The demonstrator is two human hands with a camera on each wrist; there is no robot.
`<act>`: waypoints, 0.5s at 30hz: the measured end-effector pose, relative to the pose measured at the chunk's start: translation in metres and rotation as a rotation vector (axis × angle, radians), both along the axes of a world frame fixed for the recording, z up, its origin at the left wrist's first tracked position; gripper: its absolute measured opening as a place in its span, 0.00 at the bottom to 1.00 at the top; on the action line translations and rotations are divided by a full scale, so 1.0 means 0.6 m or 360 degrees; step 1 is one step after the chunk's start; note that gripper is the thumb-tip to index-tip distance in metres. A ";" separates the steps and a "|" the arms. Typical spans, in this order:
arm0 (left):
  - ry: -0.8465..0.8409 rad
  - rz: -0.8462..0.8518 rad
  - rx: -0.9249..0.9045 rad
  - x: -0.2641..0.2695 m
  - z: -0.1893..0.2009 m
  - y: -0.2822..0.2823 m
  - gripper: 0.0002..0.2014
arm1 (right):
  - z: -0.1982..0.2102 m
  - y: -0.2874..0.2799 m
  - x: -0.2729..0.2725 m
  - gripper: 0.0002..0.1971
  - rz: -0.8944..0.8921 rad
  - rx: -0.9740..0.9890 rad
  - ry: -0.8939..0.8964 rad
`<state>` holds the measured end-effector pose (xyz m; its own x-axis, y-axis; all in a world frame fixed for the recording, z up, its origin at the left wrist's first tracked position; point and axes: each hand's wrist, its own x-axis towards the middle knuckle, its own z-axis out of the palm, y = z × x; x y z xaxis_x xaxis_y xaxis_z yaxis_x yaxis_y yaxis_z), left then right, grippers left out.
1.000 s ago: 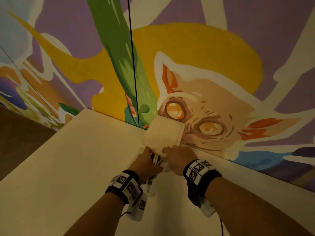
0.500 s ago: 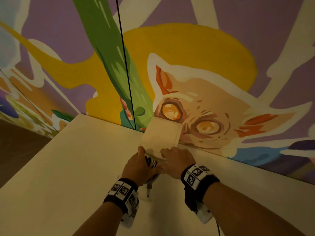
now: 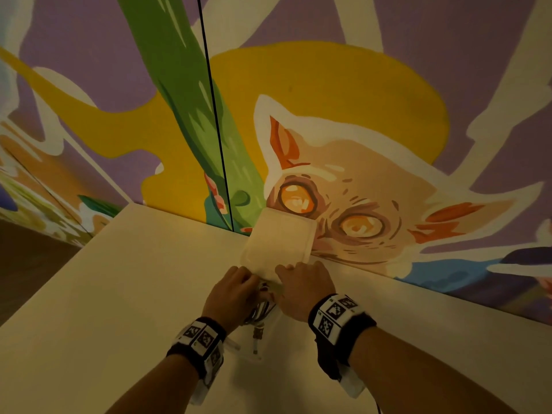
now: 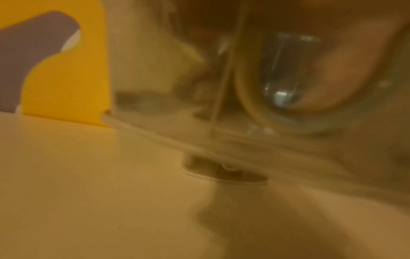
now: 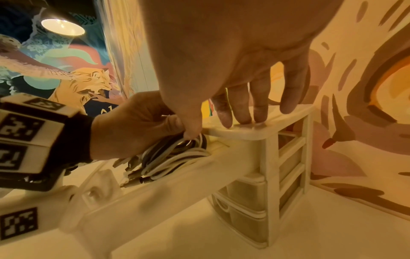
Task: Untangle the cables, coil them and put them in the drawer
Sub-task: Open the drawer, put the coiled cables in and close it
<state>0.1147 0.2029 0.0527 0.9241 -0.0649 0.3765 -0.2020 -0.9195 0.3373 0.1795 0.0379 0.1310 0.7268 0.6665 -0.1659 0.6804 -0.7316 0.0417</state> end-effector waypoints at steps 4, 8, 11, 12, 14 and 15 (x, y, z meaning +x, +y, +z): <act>-0.0104 -0.0104 0.0020 -0.017 -0.009 -0.029 0.11 | 0.004 0.004 0.000 0.21 -0.0011 -0.0041 0.0028; -0.0175 -0.0167 0.0111 -0.022 -0.016 -0.017 0.09 | 0.006 -0.001 -0.001 0.19 -0.0047 -0.0040 0.0048; -0.0099 -0.0157 0.0272 -0.045 -0.027 0.001 0.22 | 0.004 -0.003 -0.004 0.19 -0.0064 0.0007 0.0053; -0.0050 -0.0123 0.0333 -0.053 -0.030 0.006 0.21 | 0.002 -0.001 -0.006 0.20 -0.0074 0.0020 0.0051; 0.0017 0.0009 0.0376 -0.062 -0.032 0.012 0.15 | -0.002 0.004 -0.011 0.24 -0.0102 0.0035 0.0040; 0.0061 0.0051 0.0350 -0.062 -0.024 0.008 0.18 | -0.004 0.008 -0.012 0.25 -0.0114 0.0030 0.0034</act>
